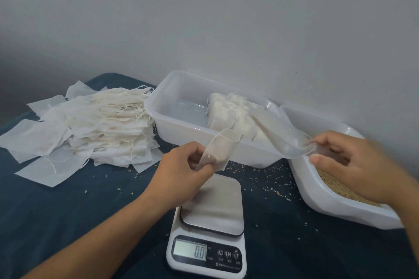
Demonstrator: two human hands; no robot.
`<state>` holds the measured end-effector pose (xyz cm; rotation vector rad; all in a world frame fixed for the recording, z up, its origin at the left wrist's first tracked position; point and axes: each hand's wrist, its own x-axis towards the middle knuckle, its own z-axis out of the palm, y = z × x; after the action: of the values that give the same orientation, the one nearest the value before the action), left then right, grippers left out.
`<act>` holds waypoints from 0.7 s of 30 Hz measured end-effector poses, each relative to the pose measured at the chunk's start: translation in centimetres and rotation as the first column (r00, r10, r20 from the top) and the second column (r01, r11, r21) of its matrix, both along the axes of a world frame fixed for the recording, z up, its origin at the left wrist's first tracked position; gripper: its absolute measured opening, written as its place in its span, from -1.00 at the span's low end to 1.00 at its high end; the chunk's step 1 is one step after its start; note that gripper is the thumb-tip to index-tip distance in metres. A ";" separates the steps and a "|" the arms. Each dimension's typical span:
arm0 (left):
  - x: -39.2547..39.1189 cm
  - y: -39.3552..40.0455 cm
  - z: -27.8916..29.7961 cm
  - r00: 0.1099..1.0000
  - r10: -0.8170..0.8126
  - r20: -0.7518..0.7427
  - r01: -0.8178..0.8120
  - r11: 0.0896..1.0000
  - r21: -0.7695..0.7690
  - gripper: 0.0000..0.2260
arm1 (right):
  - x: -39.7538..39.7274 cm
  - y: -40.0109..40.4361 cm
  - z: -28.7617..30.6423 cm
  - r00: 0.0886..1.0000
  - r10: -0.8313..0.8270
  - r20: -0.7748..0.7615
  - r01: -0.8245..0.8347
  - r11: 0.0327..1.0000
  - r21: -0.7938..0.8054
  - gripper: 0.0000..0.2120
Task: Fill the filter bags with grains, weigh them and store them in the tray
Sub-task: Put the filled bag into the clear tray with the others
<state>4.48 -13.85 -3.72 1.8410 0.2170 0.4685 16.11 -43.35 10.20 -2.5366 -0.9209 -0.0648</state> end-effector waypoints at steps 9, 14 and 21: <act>-0.1 -0.2 0.8 0.972 -0.214 0.094 0.233 0.889 -0.394 -0.76 | 6.2 -5.1 -3.9 0.891 -0.453 0.032 0.451 0.891 0.049 -0.63; -0.3 -0.1 1.0 0.969 -0.217 0.115 0.246 0.866 -0.435 -0.78 | 10.5 -7.2 -6.9 0.823 -0.557 0.111 0.557 0.754 -0.347 -0.58; -0.3 -0.1 0.9 0.966 -0.252 0.061 0.254 0.870 -0.423 -0.82 | 11.1 -6.0 -6.9 0.804 -0.583 0.118 0.531 0.615 -0.583 -0.59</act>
<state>4.14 -13.99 -2.85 1.4082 0.0646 0.2166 27.25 -49.37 3.30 -3.2986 -0.0406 0.1737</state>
